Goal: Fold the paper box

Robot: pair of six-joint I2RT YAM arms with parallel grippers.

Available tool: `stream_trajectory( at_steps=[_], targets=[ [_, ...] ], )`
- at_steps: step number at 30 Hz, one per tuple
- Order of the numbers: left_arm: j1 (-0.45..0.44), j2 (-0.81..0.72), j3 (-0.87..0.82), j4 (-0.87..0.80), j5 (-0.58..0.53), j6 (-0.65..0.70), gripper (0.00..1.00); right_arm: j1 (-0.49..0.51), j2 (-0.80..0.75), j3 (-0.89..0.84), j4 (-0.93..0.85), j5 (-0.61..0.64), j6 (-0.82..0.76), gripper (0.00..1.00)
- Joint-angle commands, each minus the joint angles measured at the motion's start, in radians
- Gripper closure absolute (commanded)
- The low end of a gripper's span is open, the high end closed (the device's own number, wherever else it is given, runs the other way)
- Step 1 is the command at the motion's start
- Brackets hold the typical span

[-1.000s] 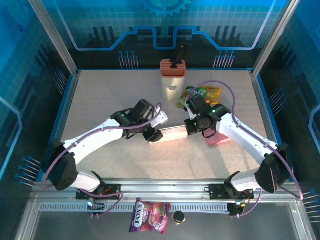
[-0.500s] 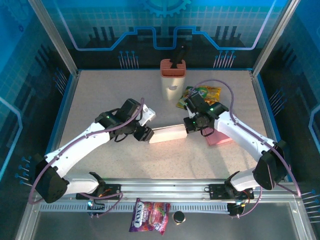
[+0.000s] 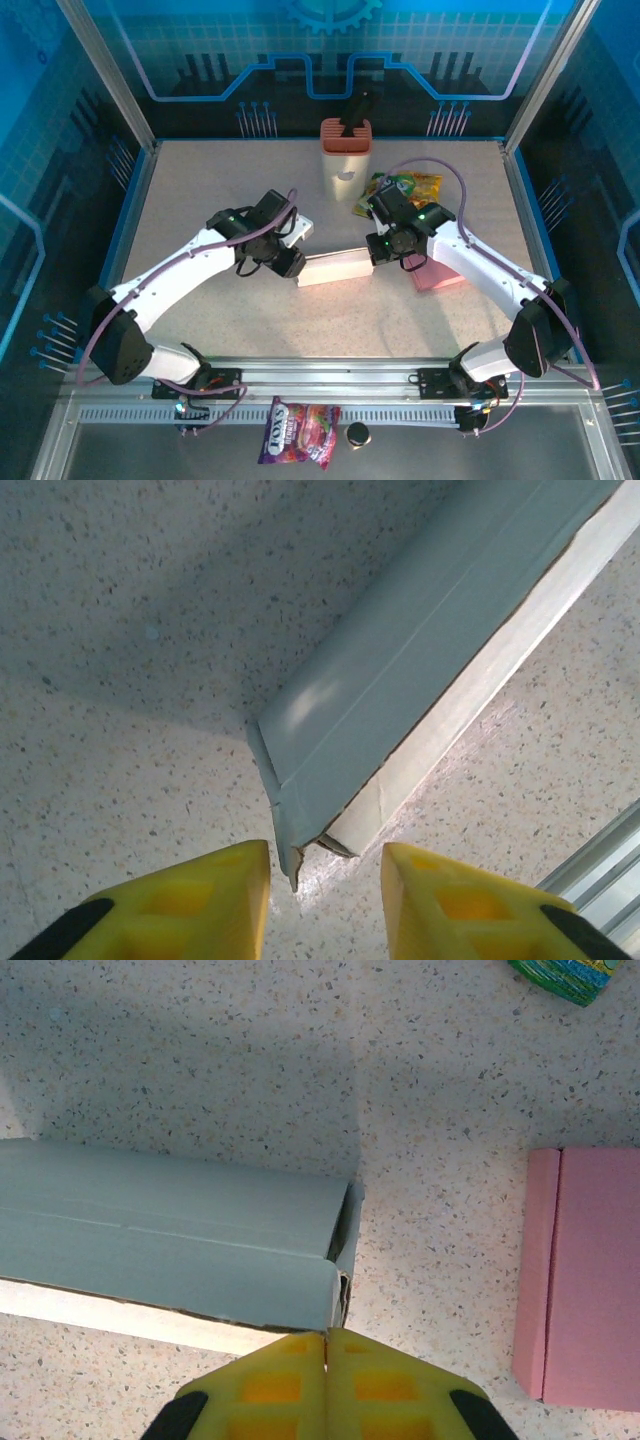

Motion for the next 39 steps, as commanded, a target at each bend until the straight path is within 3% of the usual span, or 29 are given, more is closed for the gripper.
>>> stream_trajectory(
  at_steps=[1, 19, 27, 39],
  targets=[
    [0.008, 0.019, 0.043, -0.048, -0.002, -0.019, 0.67, 0.002, 0.009, 0.018, -0.025, -0.014, 0.015, 1.0],
    [0.01, 0.062, 0.065, -0.057, -0.002, -0.069, 0.89, -0.006, 0.015, 0.023, -0.027, -0.018, 0.014, 1.0],
    [0.009, 0.095, 0.094, -0.087, 0.069, -0.202, 0.99, -0.004, 0.016, 0.019, -0.022, -0.019, 0.026, 1.0],
    [0.016, 0.129, 0.133, -0.138, 0.123, -0.391, 1.0, -0.004, 0.024, 0.027, -0.022, -0.025, 0.036, 1.0]
  ],
)
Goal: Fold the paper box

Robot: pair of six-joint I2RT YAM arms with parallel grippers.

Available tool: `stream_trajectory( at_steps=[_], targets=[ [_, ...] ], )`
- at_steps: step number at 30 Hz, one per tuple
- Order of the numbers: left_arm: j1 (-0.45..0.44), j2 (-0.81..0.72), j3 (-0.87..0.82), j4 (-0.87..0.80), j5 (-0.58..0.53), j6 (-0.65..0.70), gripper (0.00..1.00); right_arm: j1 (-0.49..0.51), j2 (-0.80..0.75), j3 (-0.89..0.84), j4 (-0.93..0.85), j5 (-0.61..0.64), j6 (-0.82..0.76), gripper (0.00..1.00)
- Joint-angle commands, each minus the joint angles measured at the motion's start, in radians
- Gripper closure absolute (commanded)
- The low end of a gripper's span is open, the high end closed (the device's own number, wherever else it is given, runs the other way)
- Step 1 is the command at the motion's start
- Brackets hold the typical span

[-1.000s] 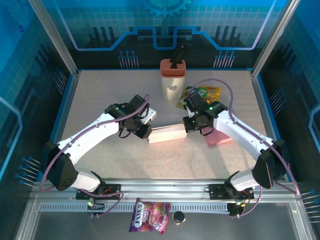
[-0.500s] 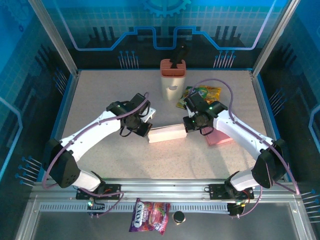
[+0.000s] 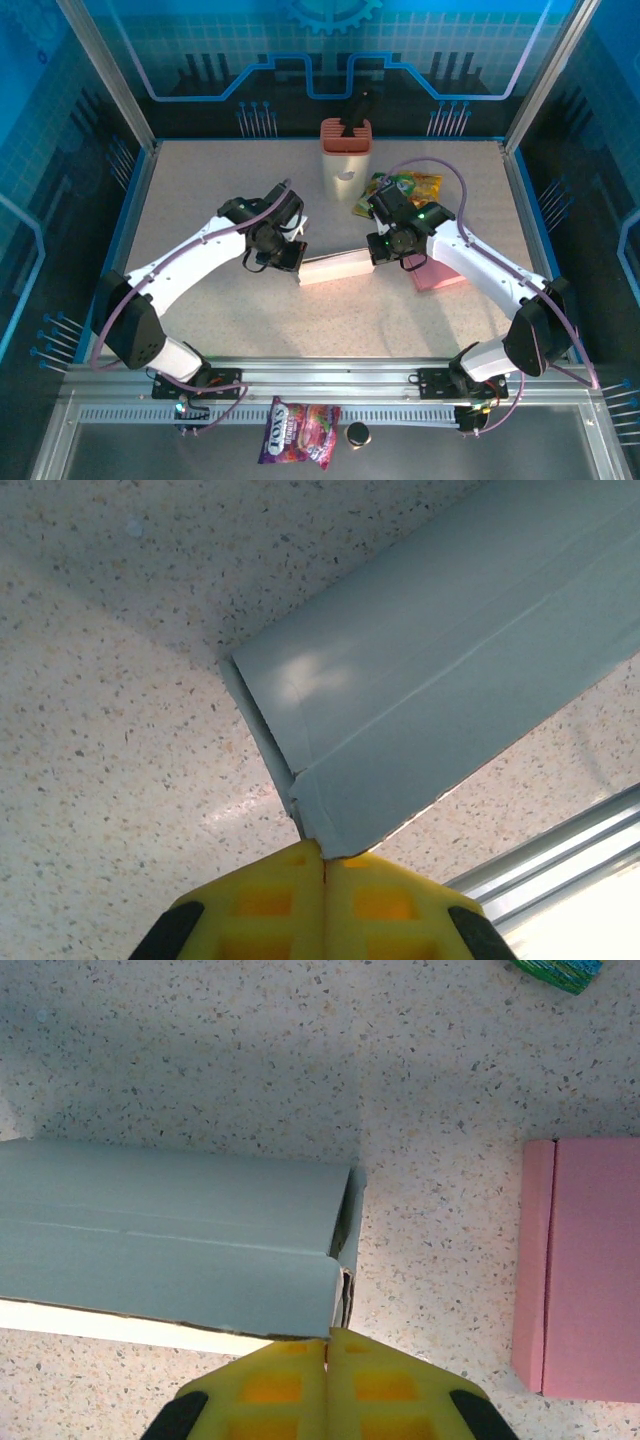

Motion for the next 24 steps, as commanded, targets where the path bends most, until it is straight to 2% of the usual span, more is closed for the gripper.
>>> stream_trajectory(
  at_steps=[1, 12, 24],
  targets=[
    [0.011, 0.032, 0.036, -0.029, 0.072, -0.091, 1.0, -0.001, 0.018, 0.025, -0.013, -0.028, 0.015, 1.0],
    [0.096, 0.106, 0.111, -0.109, 0.214, -0.146, 1.0, -0.004, 0.056, 0.069, -0.05, -0.031, 0.014, 1.0],
    [0.136, 0.139, 0.154, -0.161, 0.286, -0.136, 1.0, -0.012, 0.075, 0.081, -0.059, -0.036, 0.019, 1.0]
  ],
)
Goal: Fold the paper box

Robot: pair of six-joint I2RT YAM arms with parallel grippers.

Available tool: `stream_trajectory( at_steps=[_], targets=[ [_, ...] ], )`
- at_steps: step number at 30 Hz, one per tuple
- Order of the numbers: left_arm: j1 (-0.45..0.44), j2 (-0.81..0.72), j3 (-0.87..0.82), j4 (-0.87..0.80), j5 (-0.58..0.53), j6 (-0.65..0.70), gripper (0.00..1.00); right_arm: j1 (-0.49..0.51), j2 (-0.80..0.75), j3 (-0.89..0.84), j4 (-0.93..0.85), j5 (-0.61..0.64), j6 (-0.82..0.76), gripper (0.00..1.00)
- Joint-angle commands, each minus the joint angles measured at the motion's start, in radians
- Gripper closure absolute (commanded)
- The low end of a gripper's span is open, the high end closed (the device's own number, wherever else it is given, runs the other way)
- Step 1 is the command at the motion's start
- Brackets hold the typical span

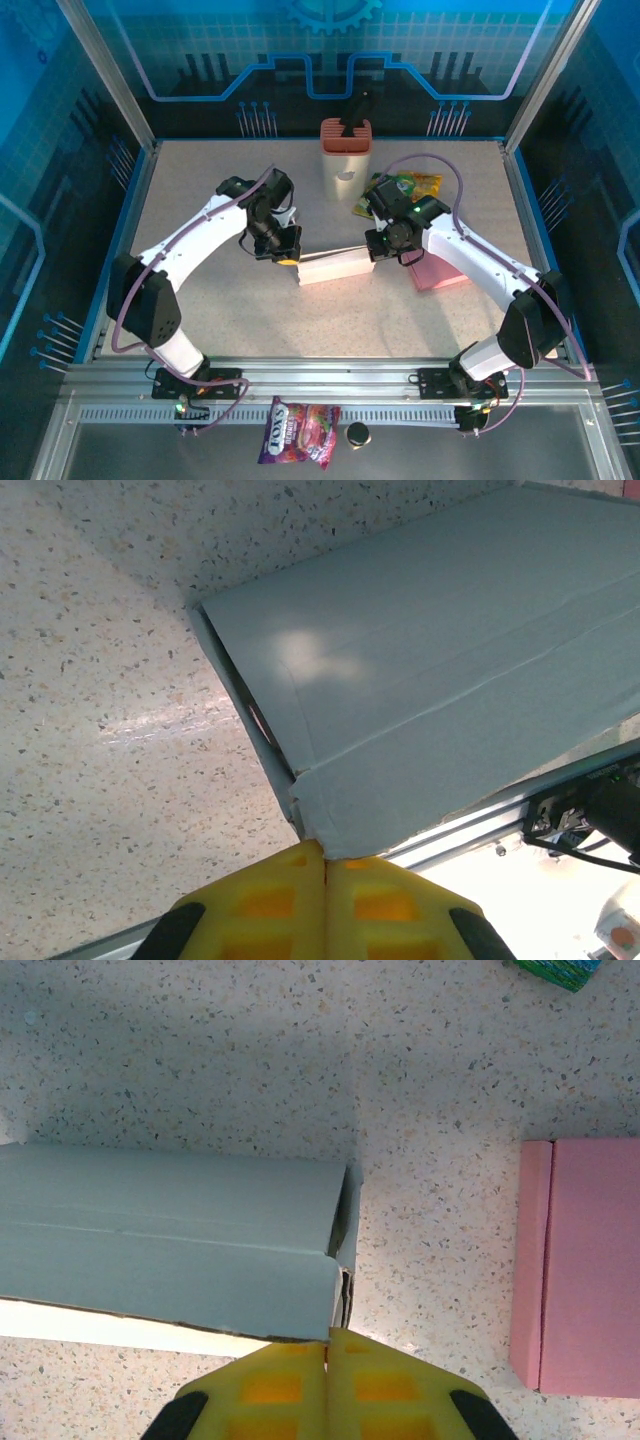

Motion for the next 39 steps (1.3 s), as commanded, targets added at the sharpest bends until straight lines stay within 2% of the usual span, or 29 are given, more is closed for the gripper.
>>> stream_trajectory(
  at_steps=[1, 8, 15, 22, 30, 39],
  targets=[
    [0.009, 0.02, 0.028, -0.033, 0.077, -0.009, 1.0, -0.005, 0.025, 0.023, -0.016, -0.035, 0.017, 1.0],
    [0.012, 0.016, -0.021, 0.009, 0.095, -0.014, 1.0, -0.007, 0.035, 0.03, -0.021, -0.037, 0.021, 1.0],
    [0.011, -0.026, -0.087, 0.112, 0.066, -0.017, 1.0, -0.007, 0.052, 0.052, -0.03, -0.046, 0.03, 1.0],
    [0.009, -0.048, -0.159, 0.209, 0.052, -0.077, 1.0, -0.006, 0.073, 0.07, -0.035, -0.061, 0.045, 1.0],
    [0.009, -0.039, -0.161, 0.268, -0.005, -0.058, 1.0, -0.008, 0.116, 0.11, -0.054, -0.072, 0.062, 1.0],
    [0.02, -0.023, -0.159, 0.272, 0.026, -0.063, 1.0, -0.026, 0.135, 0.128, -0.058, -0.087, 0.066, 1.0]
  ],
)
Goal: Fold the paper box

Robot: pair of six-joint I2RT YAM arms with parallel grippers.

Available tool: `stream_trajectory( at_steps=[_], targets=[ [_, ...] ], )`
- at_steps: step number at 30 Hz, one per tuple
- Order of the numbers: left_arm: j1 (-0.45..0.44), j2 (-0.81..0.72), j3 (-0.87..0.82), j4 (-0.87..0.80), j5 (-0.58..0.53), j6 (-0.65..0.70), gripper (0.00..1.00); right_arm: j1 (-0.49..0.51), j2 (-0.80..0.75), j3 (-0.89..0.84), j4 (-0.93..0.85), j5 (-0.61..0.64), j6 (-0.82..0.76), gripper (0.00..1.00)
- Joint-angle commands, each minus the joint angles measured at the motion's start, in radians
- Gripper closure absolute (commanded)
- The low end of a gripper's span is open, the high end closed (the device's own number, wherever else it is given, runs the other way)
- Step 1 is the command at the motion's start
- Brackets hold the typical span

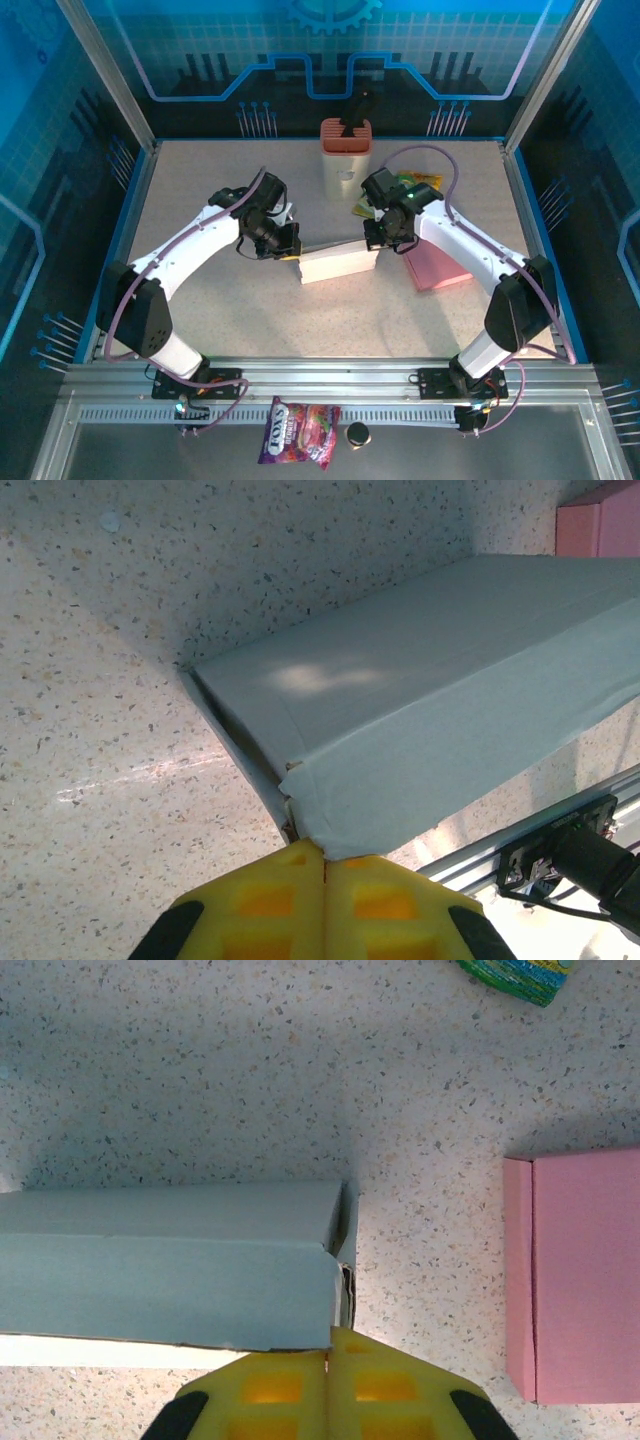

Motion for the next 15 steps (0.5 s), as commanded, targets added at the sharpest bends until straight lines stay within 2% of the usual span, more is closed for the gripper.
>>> stream_trajectory(
  at_steps=[1, 15],
  targets=[
    [0.0, 0.052, -0.006, 0.019, 0.026, -0.006, 1.0, 0.005, 0.033, 0.023, -0.017, -0.092, 0.014, 1.0],
    [-0.001, 0.043, -0.097, 0.039, -0.015, 0.031, 1.0, 0.007, 0.032, 0.027, -0.025, -0.093, 0.018, 1.0]
  ],
)
